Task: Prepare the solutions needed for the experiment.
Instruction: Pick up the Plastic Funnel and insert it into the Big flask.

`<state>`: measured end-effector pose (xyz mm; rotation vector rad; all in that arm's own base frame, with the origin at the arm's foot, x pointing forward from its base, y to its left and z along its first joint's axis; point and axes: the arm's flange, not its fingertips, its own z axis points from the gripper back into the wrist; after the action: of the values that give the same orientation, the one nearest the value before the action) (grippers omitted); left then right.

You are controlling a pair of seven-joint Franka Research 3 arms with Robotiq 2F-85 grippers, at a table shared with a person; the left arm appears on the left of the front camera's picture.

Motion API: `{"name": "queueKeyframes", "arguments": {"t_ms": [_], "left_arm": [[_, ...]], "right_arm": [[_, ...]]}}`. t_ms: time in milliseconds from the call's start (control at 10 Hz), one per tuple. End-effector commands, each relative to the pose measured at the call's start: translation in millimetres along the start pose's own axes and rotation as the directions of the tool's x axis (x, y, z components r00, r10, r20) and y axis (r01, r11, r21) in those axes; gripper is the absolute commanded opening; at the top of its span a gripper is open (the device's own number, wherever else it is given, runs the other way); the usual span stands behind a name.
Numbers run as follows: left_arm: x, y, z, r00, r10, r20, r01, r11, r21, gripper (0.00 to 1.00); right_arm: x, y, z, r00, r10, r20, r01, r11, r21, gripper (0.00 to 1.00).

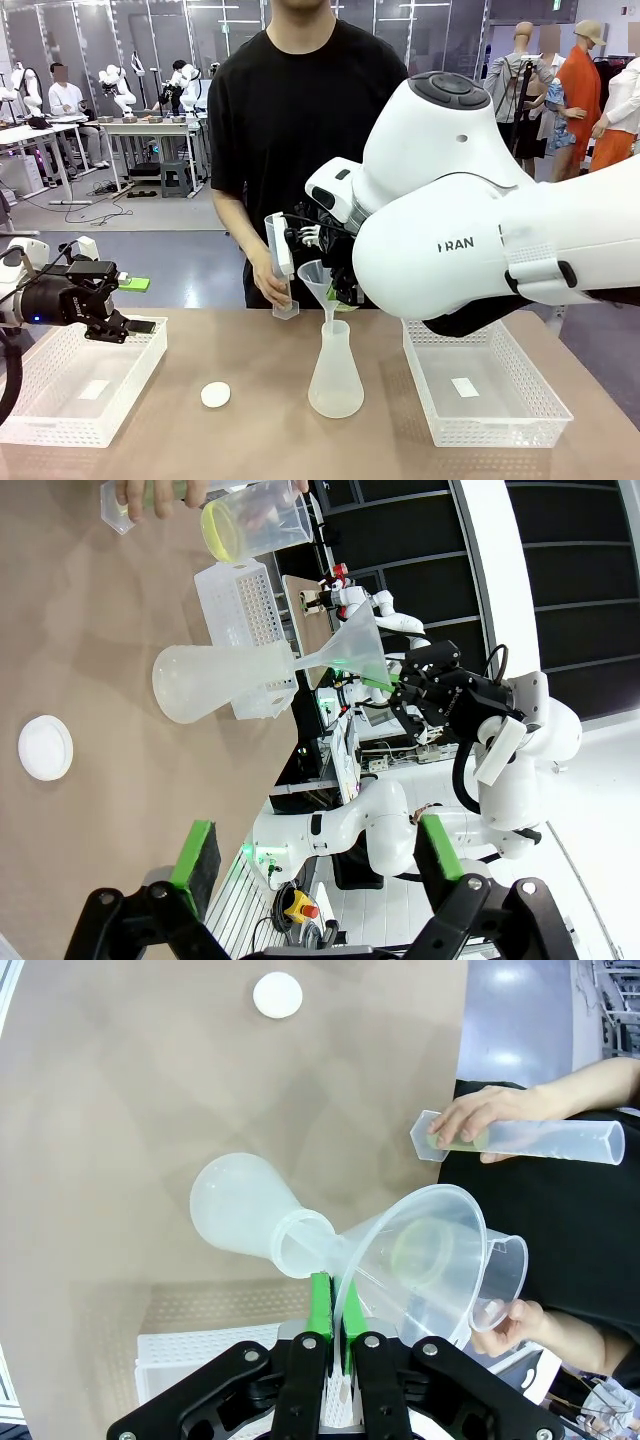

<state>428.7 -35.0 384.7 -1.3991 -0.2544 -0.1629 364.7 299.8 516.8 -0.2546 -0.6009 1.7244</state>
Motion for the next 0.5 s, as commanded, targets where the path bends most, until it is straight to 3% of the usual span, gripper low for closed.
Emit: {"name": "queueKeyframes", "arguments": {"t_ms": [0, 400], "left_arm": [[1, -2, 0, 1.000, -0.013, 0.001, 0.013, 1.000, -0.005, 1.00], [1, -2, 0, 1.000, -0.013, 0.001, 0.013, 1.000, -0.005, 1.00]], "right_arm": [[-7, 5, -5, 1.000, 0.015, 0.014, -0.015, 1.000, 0.006, 0.04], [-16, 13, -25, 1.000, 0.012, -0.015, -0.011, 1.000, 0.027, 0.04]]}}
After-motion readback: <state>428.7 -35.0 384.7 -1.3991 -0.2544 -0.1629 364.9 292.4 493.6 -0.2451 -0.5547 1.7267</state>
